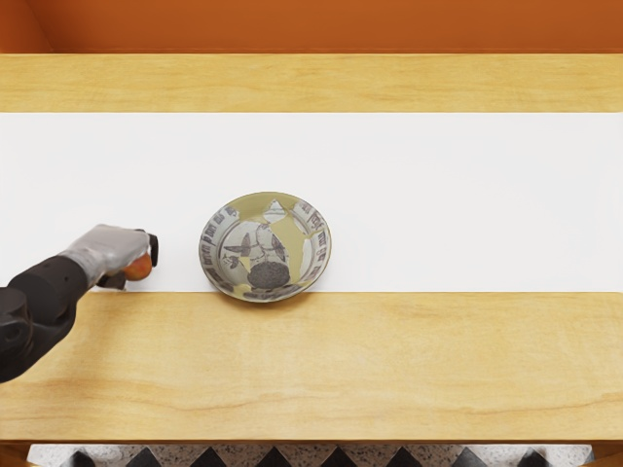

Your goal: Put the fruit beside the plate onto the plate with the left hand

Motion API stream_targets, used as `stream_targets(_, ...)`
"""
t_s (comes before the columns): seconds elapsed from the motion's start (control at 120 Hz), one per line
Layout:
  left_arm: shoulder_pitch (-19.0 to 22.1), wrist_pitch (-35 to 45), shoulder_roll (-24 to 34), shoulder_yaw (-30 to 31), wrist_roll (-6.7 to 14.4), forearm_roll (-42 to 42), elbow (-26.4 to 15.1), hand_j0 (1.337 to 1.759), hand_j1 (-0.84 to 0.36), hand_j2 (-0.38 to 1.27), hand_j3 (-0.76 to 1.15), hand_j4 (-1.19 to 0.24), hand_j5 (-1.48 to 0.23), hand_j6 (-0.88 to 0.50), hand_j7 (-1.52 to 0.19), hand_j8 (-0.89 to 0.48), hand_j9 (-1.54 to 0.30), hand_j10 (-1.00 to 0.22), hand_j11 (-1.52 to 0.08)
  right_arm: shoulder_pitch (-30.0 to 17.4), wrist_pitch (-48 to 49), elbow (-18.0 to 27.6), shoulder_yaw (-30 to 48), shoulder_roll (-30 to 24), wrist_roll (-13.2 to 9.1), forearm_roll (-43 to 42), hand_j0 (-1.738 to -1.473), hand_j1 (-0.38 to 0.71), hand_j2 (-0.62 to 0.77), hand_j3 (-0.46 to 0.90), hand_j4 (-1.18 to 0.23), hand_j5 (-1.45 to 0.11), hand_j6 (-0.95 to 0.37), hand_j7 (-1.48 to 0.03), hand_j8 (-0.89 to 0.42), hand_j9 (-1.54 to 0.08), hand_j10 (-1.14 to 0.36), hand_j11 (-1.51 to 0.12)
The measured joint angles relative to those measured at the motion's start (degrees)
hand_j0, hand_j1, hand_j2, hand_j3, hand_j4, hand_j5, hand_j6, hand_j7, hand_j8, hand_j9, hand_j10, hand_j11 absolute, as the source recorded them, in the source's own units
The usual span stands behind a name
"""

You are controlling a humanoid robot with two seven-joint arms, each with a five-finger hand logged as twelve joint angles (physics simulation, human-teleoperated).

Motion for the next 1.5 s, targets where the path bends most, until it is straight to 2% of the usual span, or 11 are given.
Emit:
stream_targets(0.2,-1.7,-0.2,0.3,-0.3,0.0,-0.3,0.0,1.645,-0.36,0.18,0.12,-0.52,-1.00,-0.34,-1.04,-0.45,-1.04,-0.74,-1.03,0.0,0.0,0.0,0.0,0.0,0.0,0.0,-1.658,-0.33,0.00,0.00,-0.02,-0.02,-0.02,-0.02,-0.02,-0.02,-0.02,-0.02)
stream_targets(0.317,-5.2,-0.6,0.4,-0.3,-0.1,-1.2,0.0,1.645,-0.34,0.23,0.07,-0.55,-1.00,-0.37,-1.04,-0.48,-1.03,-0.73,-1.03,0.0,0.0,0.0,0.0,0.0,0.0,0.0,-1.658,-0.33,0.00,0.00,-0.02,-0.02,-0.02,-0.02,-0.02,-0.02,-0.02,-0.02)
stream_targets(0.4,-8.0,-0.7,0.5,-0.3,-0.1,-2.2,0.0,1.646,-0.31,0.18,0.05,-0.57,-1.01,-0.39,-1.03,-0.50,-1.03,-0.73,-1.03,0.0,0.0,0.0,0.0,0.0,0.0,0.0,-1.658,-0.33,0.00,0.00,-0.02,-0.02,-0.02,-0.02,-0.02,-0.02,-0.02,-0.02)
stream_targets(0.542,-10.7,-0.7,-0.5,-0.5,-0.1,-3.2,0.0,1.646,-0.32,0.20,0.02,-0.57,-1.00,-0.40,-1.03,-0.50,-1.03,-0.72,-1.03,0.0,0.0,0.0,0.0,0.0,0.0,0.0,-1.658,-0.33,0.00,0.00,-0.02,-0.02,-0.02,-0.02,-0.02,-0.02,-0.02,-0.02)
stream_targets(0.758,-13.1,-0.7,-7.1,-1.4,-0.2,-3.7,0.0,1.646,-0.31,0.19,0.01,-0.58,-0.99,-0.40,-1.02,-0.51,-1.03,-0.72,-1.04,0.0,0.0,0.0,0.0,0.0,0.0,0.0,-1.658,-0.33,0.00,0.00,-0.02,-0.02,-0.02,-0.02,-0.02,-0.02,-0.02,-0.02)
stream_targets(1.033,-14.0,-1.6,-15.6,-1.4,-0.1,-5.2,0.4,1.647,-0.29,0.16,0.00,-0.59,-0.99,-0.42,-1.00,-0.52,-1.01,-0.71,-1.02,0.0,0.0,0.0,0.0,0.0,0.0,0.0,-1.658,-0.33,0.00,0.00,-0.02,-0.02,-0.02,-0.02,-0.02,-0.02,-0.02,-0.02)
stream_targets(1.342,-12.8,-2.6,-16.7,-0.3,-0.1,-5.4,0.7,1.647,-0.29,0.14,0.00,-0.59,-0.97,-0.43,-0.99,-0.53,-1.00,-0.70,-1.01,0.0,0.0,0.0,0.0,0.0,0.0,0.0,-1.658,-0.33,0.00,0.00,-0.02,-0.02,-0.02,-0.02,-0.02,-0.02,-0.02,-0.02)
stream_targets(1.392,-12.9,-2.6,-16.7,-0.1,-0.1,-5.7,0.7,1.648,-0.27,0.14,0.00,-0.61,-0.91,-0.43,-0.93,-0.55,-0.94,-0.66,-0.95,0.0,0.0,0.0,0.0,0.0,0.0,0.0,-1.658,-0.33,0.00,0.00,-0.02,-0.02,-0.02,-0.02,-0.02,-0.02,-0.02,-0.02)
stream_targets(1.5,-14.1,-2.8,-17.1,0.1,-0.1,-7.9,0.7,1.652,-0.03,0.09,0.00,-0.38,-0.56,-0.27,-0.57,-0.35,-0.58,-0.41,-0.58,0.0,0.0,0.0,0.0,0.0,0.0,0.0,-1.658,-0.33,0.00,0.00,-0.02,-0.02,-0.02,-0.02,-0.02,-0.02,-0.02,-0.02)
